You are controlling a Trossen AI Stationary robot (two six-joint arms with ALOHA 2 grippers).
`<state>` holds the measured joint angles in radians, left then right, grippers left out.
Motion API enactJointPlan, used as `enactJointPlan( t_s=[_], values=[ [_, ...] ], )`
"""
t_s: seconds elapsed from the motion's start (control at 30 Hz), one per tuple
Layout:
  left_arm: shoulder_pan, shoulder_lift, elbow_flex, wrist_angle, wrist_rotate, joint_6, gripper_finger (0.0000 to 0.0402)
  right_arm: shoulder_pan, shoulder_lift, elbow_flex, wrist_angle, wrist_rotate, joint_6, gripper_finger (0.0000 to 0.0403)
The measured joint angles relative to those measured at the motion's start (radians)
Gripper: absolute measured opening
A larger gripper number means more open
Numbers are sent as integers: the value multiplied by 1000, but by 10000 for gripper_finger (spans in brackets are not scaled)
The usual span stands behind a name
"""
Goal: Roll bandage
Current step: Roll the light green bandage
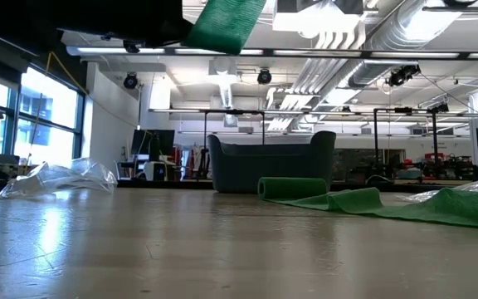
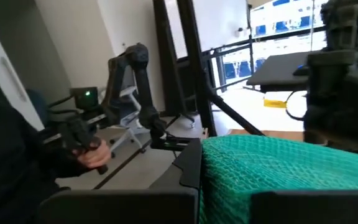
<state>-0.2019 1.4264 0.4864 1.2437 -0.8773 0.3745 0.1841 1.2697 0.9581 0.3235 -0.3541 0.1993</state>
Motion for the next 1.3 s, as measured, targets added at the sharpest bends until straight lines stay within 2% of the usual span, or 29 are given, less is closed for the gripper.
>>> enactJointPlan(
  t_s=[0.2, 0.47, 0.57, 0.93, 1.13, 1.3],
  values=[
    [34, 36, 1, 42, 12, -65, 3, 7, 0, 0, 48, -44, 0, 0],
    [14, 149, 57, 42, 75, -106, 3, -34, 0, 0, 267, -37, 39, 0],
    [0, 194, 87, 39, 146, -111, 3, -69, 0, 0, 280, -24, 68, 0],
    [-30, 235, 135, 43, 243, -119, 3, -156, 0, 0, 249, 145, 89, 0],
    [-29, 235, 135, 131, 226, -122, 3, -165, 0, 0, 193, 125, 88, 0],
    [-29, 234, 135, 301, 231, -59, 3, -151, 0, 0, -6, 113, 47, 0]
  ],
)
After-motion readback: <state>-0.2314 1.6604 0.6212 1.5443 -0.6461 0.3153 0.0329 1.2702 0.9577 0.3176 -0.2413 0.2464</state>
